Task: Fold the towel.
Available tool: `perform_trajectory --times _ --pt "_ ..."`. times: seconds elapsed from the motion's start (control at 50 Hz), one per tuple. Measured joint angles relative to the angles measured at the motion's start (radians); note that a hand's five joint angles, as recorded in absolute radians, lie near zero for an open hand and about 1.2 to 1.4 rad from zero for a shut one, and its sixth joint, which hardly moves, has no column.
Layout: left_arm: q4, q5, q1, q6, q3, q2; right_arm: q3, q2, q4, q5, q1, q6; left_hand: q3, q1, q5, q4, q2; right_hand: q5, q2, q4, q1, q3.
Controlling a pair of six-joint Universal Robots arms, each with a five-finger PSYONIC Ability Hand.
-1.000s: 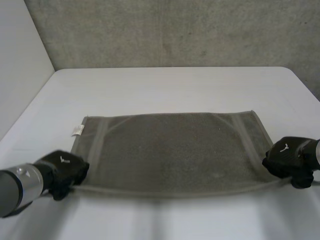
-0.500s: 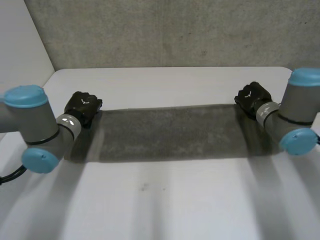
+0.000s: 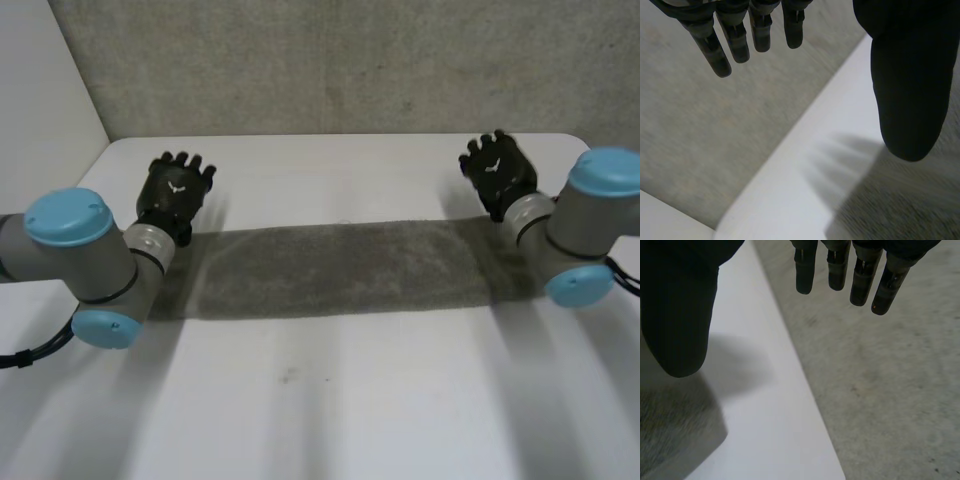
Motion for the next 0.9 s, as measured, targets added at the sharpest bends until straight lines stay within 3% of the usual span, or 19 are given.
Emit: perform_trajectory --times 0.16,0.3,0.48,0.78,0.9 --pt "0.057 -0.004 -0.004 -0.068 -0.152 0.189 0.188 -0.253 0.045 -0.049 -0.033 0.229 -0.019 -0.015 -0.009 -0.017 -0.018 0.000 0.000 0.000 0.000 0.000" --pt "0.051 0.000 0.004 -0.205 -0.298 0.348 0.305 -0.398 0.300 -0.193 -0.147 0.344 -0.019 -0.022 -0.011 -0.021 -0.021 0.000 0.000 0.000 0.000 0.001" --pt "0.006 0.002 0.008 -0.303 -0.365 0.390 0.343 -0.355 0.501 -0.272 -0.245 0.327 -0.019 -0.022 -0.011 -0.021 -0.022 0.145 0.153 0.164 0.154 0.186" --pt "-0.035 0.004 0.015 -0.314 -0.380 0.388 0.397 -0.219 0.355 -0.314 -0.305 0.280 -0.019 -0.022 -0.011 -0.021 -0.022 0.347 0.382 0.386 0.377 0.406" --pt "-0.034 0.003 0.014 -0.313 -0.380 0.384 0.390 -0.196 0.302 -0.301 -0.313 0.281 -0.019 -0.022 -0.011 -0.021 -0.022 0.818 0.895 0.890 0.798 0.910"
